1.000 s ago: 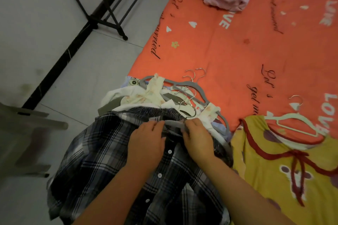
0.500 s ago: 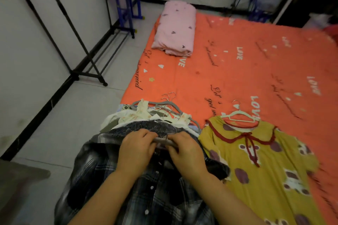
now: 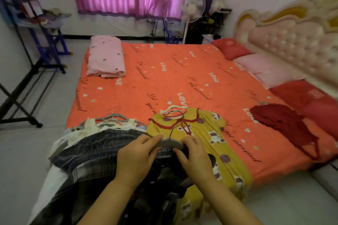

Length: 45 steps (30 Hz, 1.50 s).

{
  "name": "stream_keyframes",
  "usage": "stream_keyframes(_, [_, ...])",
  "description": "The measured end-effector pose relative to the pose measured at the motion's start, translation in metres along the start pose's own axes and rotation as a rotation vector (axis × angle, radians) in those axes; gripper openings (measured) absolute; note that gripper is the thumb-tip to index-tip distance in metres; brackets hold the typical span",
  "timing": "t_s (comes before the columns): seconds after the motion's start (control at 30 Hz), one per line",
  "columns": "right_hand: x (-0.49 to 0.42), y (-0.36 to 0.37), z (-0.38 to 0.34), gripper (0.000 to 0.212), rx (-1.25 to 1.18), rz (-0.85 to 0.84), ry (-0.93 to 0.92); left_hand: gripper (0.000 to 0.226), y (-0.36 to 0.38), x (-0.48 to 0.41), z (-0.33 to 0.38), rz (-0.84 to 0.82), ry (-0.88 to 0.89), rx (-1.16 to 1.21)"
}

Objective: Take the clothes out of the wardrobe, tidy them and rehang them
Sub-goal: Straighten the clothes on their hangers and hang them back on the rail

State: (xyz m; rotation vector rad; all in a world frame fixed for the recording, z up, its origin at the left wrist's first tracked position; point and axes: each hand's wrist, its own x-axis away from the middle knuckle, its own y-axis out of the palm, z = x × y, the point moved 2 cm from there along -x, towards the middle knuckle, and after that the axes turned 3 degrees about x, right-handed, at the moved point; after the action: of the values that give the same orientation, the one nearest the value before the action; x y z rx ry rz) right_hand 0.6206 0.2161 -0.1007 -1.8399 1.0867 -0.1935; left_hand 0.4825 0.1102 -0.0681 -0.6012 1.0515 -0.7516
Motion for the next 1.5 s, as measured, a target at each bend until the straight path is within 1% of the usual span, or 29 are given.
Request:
stream_keyframes(0.2, [0.035, -0.078, 0.063, 0.016, 0.008, 0.104, 0.041, 0.045, 0.029, -0.020, 0.090, -0.003, 0.165, 0.007])
stream_keyframes(0.37, [0.063, -0.156, 0.144, 0.015, 0.021, 0.211, 0.098, 0.041, 0.078, -0.044, 0.190, 0.001, 0.275, 0.028])
stream_keyframes(0.43, [0.070, -0.192, 0.181, 0.014, 0.044, 0.227, 0.106, 0.040, 0.103, -0.054, 0.236, 0.011, 0.294, 0.047])
stream_keyframes(0.6, [0.075, -0.279, 0.266, 0.019, 0.132, 0.246, 0.128, 0.048, 0.164, -0.082, 0.332, 0.016, 0.333, 0.047])
stream_keyframes(0.8, [0.055, -0.349, 0.342, 0.024, 0.216, 0.254, 0.125, 0.046, 0.230, -0.123, 0.404, -0.032, 0.249, 0.155])
stream_keyframes(0.9, [0.033, -0.370, 0.381, 0.027, 0.242, 0.256, 0.125, 0.042, 0.266, -0.151, 0.425, -0.083, 0.169, 0.215])
stream_keyframes(1.03, [-0.007, -0.385, 0.431, 0.030, 0.285, 0.230, 0.129, 0.043, 0.323, -0.192, 0.433, -0.106, 0.139, 0.274])
stream_keyframes(1.27, [-0.108, -0.392, 0.509, 0.030, 0.329, 0.150, 0.084, 0.045, 0.414, -0.284, 0.423, -0.168, 0.025, 0.327])
stream_keyframes(1.37, [-0.156, -0.394, 0.532, 0.030, 0.326, 0.153, 0.072, 0.045, 0.441, -0.327, 0.416, -0.210, -0.005, 0.319])
stream_keyframes(1.5, [-0.224, -0.382, 0.559, 0.030, 0.280, 0.129, 0.042, 0.043, 0.465, -0.380, 0.396, -0.169, -0.065, 0.290])
